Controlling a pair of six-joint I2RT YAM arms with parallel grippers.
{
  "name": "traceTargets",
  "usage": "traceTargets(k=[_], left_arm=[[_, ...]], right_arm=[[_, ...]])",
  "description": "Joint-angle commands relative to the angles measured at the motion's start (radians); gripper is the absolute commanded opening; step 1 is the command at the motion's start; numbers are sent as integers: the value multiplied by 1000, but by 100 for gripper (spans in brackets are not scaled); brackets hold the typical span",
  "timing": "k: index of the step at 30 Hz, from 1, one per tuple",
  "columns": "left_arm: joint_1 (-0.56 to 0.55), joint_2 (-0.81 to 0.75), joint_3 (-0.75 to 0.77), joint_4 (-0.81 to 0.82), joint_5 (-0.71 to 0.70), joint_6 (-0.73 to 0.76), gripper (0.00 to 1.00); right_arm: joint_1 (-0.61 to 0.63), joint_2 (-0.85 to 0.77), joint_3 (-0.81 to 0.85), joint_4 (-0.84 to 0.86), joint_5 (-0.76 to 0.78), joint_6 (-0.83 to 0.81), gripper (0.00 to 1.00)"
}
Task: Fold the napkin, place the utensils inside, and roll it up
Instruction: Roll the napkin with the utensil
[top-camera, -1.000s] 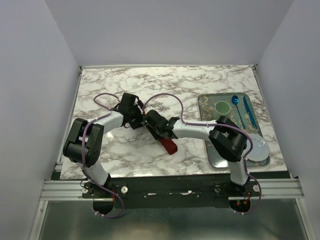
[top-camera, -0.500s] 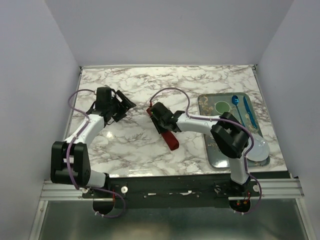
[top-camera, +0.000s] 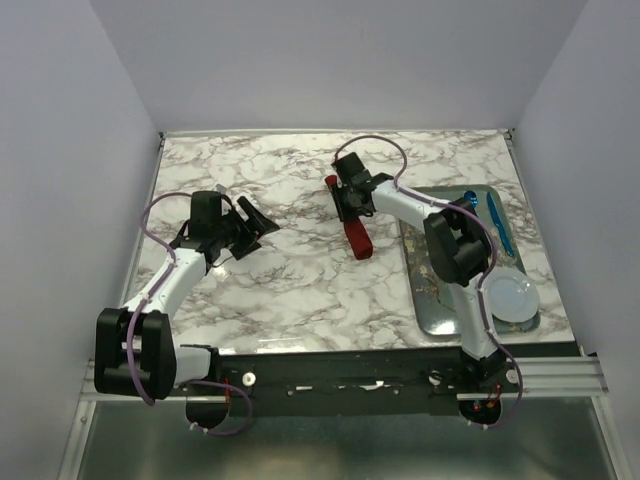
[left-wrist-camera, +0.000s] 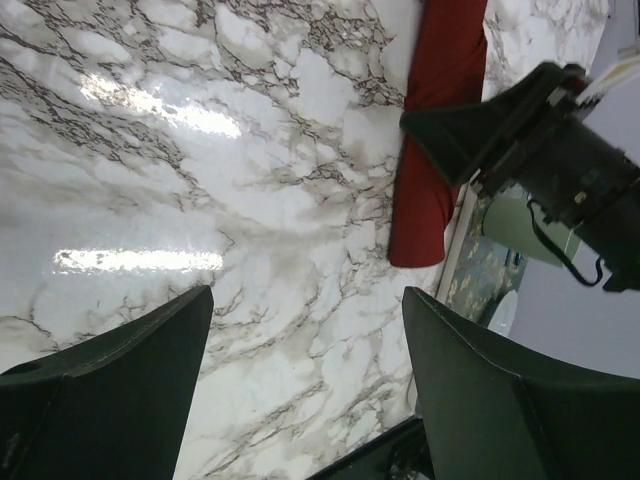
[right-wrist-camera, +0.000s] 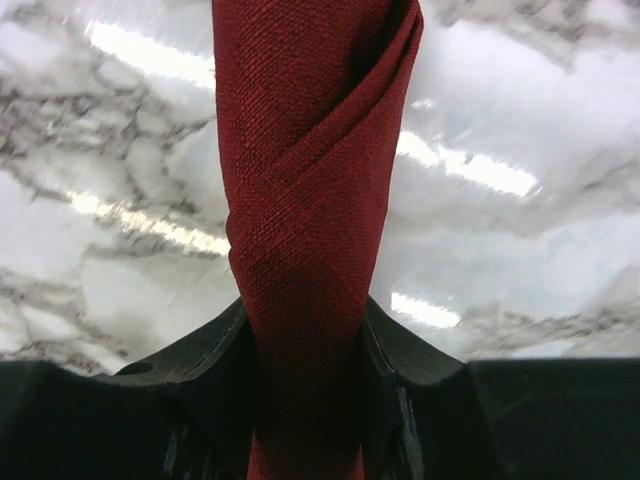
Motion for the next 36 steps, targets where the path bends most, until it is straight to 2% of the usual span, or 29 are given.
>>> traceTargets(k=[1, 9, 12, 25, 36], left_arm=[[-27, -34, -11, 21, 57, 0, 86], [-58, -7, -4, 56, 86, -15, 86], [-64, -3, -2, 58, 84, -18, 86], [-79, -2, 10, 67, 83, -24, 86], [-79, 18, 16, 72, 87, -23, 86]], right_arm=[[-57, 106, 171, -144, -36, -45, 46], [-111, 210, 360, -233, -114, -69, 52], [-125, 241, 411, -256, -118, -74, 57], [-130, 240, 440, -271, -151, -89, 83], [-127, 201, 448, -294, -200, -91, 93]])
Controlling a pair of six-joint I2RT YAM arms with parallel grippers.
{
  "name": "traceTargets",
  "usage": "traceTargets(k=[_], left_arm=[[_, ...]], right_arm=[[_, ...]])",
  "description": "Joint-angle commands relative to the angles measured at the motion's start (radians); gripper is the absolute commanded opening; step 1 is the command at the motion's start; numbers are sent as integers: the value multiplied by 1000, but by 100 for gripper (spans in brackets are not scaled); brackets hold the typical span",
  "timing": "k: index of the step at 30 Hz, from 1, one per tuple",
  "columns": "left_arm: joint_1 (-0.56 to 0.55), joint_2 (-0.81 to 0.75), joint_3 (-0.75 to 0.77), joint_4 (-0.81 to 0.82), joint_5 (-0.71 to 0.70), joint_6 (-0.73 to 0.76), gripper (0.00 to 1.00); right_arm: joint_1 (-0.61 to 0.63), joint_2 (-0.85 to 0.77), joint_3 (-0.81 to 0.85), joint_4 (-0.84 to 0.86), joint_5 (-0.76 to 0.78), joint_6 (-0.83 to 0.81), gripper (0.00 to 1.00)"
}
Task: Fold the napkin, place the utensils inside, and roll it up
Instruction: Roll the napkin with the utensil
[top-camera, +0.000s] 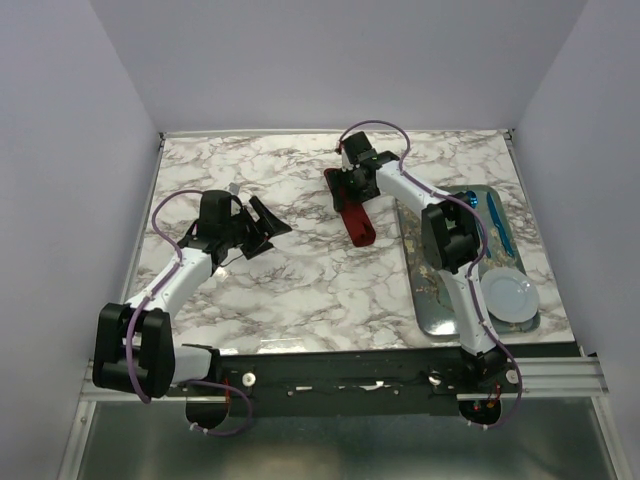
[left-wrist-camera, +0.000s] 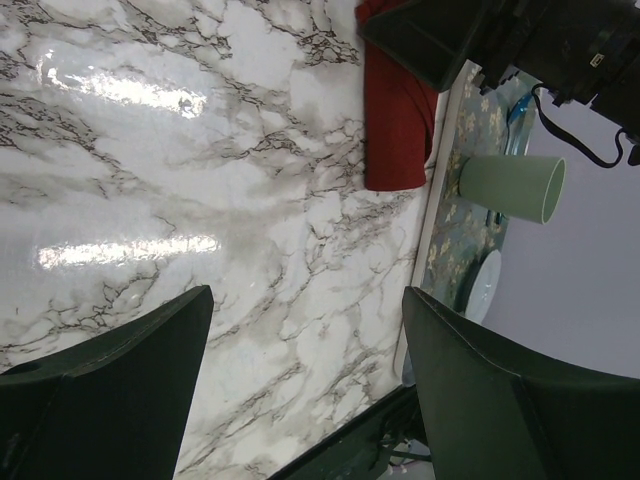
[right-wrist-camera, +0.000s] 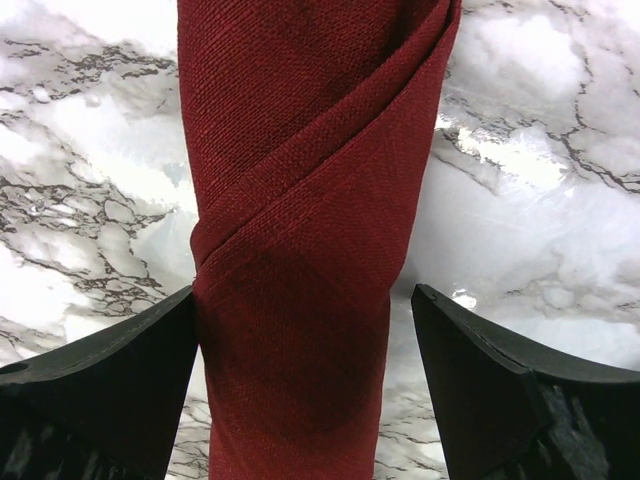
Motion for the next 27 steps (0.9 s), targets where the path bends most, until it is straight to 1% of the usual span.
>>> traceTargets(k=[1, 6, 10, 13, 21, 24, 27], left_arm=[[-8, 12, 25, 19, 29, 0, 86], [-8, 15, 25, 19, 32, 1, 86], [-8, 21, 30, 24, 38, -2, 86], [-8, 18, 30, 24, 39, 1, 86], [-8, 20, 39, 21, 47, 3, 86], [-8, 20, 48, 27, 68, 9, 87], [-7, 6, 65, 73, 133, 16, 88]], right_arm=[[-4, -21, 34, -39, -39, -13, 94], [13, -52, 78, -74, -18, -20, 99], [19, -66, 126, -110, -8, -20, 100], [19, -75, 157, -139, -40, -15, 100], [24, -158, 166, -180, -33, -13, 100], [35, -210, 137, -186, -33, -15, 100], [53, -329, 53, -206, -30, -7, 100]])
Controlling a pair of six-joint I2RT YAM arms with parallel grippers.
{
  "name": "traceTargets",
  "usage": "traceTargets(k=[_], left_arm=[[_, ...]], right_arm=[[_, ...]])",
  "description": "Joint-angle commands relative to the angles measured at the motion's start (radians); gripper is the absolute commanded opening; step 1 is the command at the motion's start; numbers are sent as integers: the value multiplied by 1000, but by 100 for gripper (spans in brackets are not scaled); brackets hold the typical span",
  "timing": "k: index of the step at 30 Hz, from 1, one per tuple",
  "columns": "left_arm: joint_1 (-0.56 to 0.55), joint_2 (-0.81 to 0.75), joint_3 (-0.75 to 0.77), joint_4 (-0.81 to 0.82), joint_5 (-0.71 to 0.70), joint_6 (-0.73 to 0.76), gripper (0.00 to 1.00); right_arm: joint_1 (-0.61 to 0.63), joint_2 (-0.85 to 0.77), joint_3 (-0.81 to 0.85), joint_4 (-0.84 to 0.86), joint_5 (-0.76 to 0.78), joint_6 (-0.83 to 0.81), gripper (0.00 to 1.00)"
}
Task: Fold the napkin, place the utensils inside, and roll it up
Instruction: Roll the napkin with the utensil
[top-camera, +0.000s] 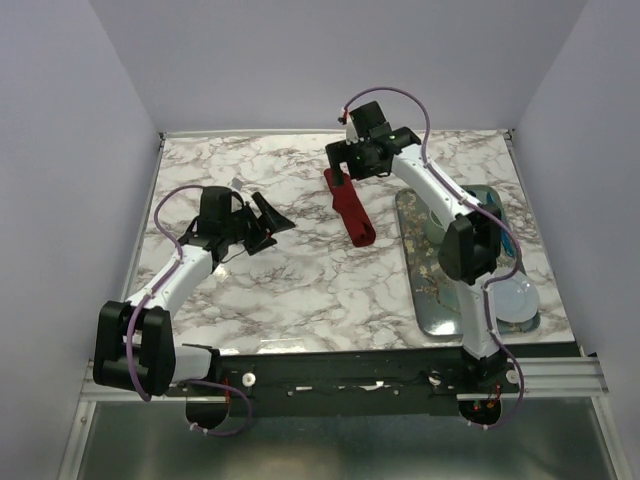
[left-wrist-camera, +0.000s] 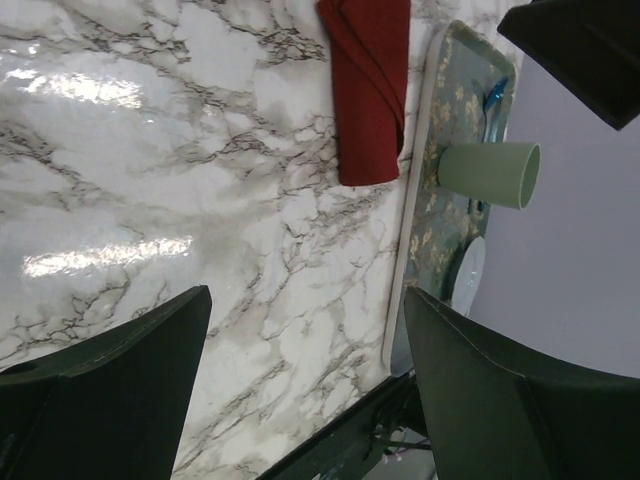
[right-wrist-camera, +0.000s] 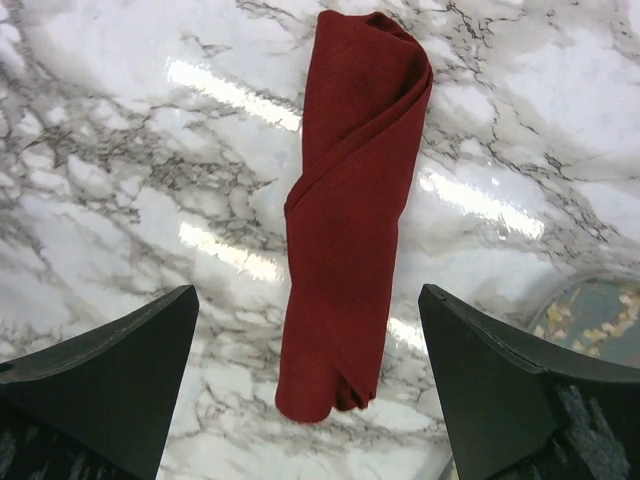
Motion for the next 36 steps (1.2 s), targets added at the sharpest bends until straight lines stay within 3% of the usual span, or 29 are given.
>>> traceTargets(k=[1, 7, 12, 16, 23, 36], left_arm=[[-3, -22, 65, 82, 119, 17, 88], [-19, -108, 195, 74, 149, 42, 93], [-37, -159, 261, 149, 153, -1, 93], [-46, -190, 306, 198, 116, -30, 95], [-51, -217, 298, 343, 71, -70, 99], [-53, -262, 268, 344, 53, -90, 99]], right_arm=[[37, -272, -107, -58, -6, 6, 100], [42, -640, -437, 15, -80, 67, 100], [39, -956, -598, 12, 61, 82, 100], [40, -1087, -626, -48, 191, 111, 100], [40, -1210, -667, -42, 232, 125, 100], [39, -1234, -687, 1, 184, 116, 100]])
